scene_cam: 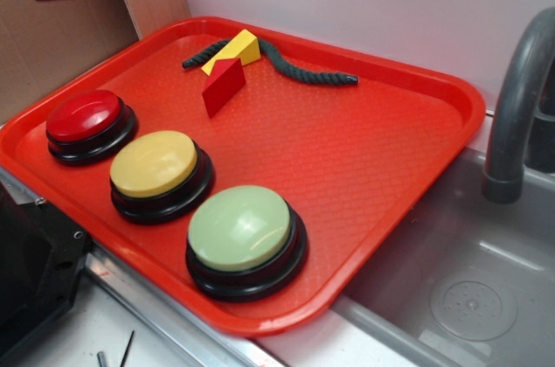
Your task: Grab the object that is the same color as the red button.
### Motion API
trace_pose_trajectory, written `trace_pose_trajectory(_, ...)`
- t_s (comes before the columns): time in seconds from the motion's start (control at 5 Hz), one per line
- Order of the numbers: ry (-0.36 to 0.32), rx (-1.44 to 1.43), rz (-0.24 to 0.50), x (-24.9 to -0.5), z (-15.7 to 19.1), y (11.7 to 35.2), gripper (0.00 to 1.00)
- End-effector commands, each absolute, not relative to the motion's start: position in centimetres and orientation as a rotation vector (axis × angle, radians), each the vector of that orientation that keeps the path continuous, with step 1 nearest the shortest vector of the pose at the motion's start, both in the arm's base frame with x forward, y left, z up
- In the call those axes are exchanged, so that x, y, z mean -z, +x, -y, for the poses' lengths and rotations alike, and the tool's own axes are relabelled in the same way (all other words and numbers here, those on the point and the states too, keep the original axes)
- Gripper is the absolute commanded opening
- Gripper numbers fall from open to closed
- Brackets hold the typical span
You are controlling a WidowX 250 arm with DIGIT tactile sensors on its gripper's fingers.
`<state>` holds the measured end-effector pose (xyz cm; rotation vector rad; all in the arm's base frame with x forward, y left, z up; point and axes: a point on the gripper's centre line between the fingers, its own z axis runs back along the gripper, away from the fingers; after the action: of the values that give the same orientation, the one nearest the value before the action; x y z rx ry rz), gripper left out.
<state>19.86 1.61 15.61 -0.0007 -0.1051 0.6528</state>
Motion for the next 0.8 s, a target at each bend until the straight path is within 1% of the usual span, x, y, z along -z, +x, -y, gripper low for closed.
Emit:
trace_pose_trajectory(0.0, -0.003, -0.723, 0.185, -10.8, -4.5, 24.3, 1.00)
trace_pose_trajectory(0.2, 0.023, -0.755, 0.174, -8.5, -5.3, 25.8, 1.00)
trace_pose_trajectory(0.4, 0.001, -0.734, 0.140, -5.4, -5.5, 27.2, 1.00)
trace_pose_trajectory(0.6, -0.007, -0.704, 0.138, -3.1, -5.0, 28.0, 1.00)
